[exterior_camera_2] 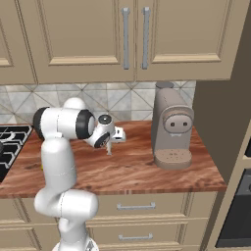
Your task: Place both pans onto different burners. Then place the lemon and the fish on different pans.
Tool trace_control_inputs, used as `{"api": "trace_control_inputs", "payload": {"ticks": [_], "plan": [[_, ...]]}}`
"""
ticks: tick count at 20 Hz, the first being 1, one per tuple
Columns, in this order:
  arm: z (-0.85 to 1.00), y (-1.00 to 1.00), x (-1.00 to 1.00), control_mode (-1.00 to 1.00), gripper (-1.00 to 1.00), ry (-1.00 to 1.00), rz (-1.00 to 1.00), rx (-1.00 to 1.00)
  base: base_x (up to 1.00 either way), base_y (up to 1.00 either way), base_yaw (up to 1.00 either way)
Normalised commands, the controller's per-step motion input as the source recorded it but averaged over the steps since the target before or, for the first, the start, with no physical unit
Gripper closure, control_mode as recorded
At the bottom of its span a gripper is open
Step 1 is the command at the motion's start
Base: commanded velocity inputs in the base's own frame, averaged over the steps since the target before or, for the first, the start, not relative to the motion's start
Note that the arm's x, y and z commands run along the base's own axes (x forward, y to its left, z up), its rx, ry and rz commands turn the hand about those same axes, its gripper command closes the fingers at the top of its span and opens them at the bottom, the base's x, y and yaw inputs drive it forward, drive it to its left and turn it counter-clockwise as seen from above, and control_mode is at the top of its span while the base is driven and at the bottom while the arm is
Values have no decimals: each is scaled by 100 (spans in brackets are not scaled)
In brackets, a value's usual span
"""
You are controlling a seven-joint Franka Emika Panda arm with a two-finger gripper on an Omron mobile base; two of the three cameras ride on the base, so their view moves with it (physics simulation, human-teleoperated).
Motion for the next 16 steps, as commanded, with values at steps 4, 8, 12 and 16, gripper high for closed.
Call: {"api": "trace_control_inputs", "payload": {"ticks": [4, 8, 12, 16], "plan": [[-22, 4, 14, -100, 100, 2, 0, 0, 0, 0, 0], [-3, 2, 0, -100, 100, 0, 0, 0, 0, 0, 0], [0, 0, -4, -100, 100, 0, 0, 0, 0, 0, 0], [0, 0, -18, -100, 100, -1, 0, 0, 0, 0, 0]]}}
